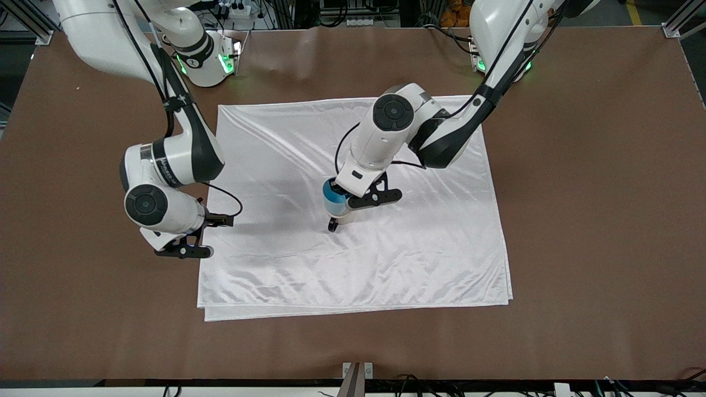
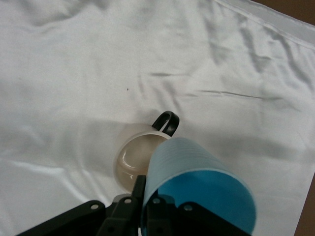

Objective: Place blue cup into white mug on cloth

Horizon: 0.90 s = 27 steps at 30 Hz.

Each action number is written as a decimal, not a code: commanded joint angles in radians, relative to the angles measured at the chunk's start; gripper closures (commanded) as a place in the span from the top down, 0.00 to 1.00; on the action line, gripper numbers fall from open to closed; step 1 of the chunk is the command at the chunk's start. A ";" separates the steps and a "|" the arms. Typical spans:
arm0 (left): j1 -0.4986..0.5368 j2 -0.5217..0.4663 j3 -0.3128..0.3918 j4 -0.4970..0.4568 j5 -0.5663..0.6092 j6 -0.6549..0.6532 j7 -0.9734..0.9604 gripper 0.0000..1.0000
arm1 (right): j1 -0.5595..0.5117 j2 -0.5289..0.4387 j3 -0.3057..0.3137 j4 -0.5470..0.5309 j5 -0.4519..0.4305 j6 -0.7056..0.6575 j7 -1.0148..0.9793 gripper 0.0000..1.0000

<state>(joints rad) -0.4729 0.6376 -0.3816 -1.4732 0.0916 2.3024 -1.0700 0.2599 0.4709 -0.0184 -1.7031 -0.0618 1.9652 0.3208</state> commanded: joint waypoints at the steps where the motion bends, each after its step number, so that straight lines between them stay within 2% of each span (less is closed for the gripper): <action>1: -0.029 0.036 0.017 0.030 0.014 0.014 -0.031 0.00 | -0.007 -0.130 0.009 -0.150 -0.016 0.021 -0.009 1.00; 14: -0.073 0.077 0.062 0.024 0.014 0.015 -0.048 0.00 | -0.036 -0.206 0.008 -0.208 -0.016 0.015 -0.086 1.00; 27: -0.075 0.077 0.073 0.008 0.016 0.009 -0.064 0.00 | -0.091 -0.258 0.008 -0.263 -0.016 0.017 -0.189 1.00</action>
<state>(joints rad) -0.5312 0.7115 -0.3247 -1.4723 0.0916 2.3136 -1.0946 0.2006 0.2732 -0.0216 -1.9053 -0.0630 1.9658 0.1774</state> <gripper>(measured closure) 0.960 0.000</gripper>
